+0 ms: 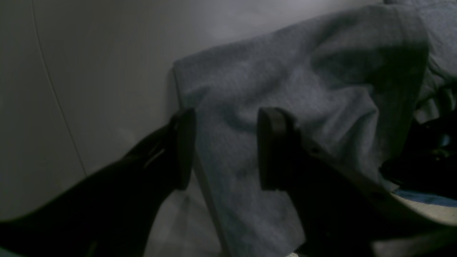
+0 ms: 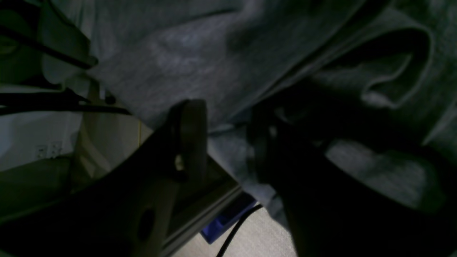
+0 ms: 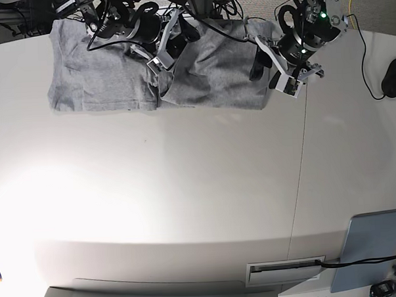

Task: Fold the T-shirt properly
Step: 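Fold the shirt end with the right gripper toward the left gripper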

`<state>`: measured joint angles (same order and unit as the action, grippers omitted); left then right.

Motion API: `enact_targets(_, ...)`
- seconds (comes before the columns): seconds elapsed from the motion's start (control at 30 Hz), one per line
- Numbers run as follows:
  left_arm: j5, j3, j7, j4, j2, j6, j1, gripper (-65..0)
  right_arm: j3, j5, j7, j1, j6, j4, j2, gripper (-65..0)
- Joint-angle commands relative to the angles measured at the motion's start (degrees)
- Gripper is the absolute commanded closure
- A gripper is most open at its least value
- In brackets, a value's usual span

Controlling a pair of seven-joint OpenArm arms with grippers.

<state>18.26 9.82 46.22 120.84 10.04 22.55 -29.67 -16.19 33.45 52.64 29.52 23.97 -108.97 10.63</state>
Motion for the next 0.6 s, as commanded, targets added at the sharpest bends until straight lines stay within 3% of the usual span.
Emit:
enact_targets(0.0,0.42,0.17,-1.27,0.87,0.28,0.07,0.0,-27.0,0.0,0.98,-1.33,-0.17,0.52,-0.87,0.11,-18.4)
enact_targets(0.23,0.42,0.17,-1.25,0.87,0.28,0.07,-0.02,-27.0,0.0,-1.81,-1.27,-0.15,-1.95,-0.79,-0.55,-15.1)
enact_targets(0.37,0.42,0.17,-1.25,0.87,0.31,0.07,-0.02,-27.0,0.0,-1.81,-1.36,-0.15,-1.9,-0.79,-0.48,0.0)
enact_targets(0.57,0.39,0.17,-1.25,0.87,0.31,0.07,-0.02,-27.0,0.28,-1.38,-2.29,-0.13,-0.37,-1.44,-0.46,0.0)
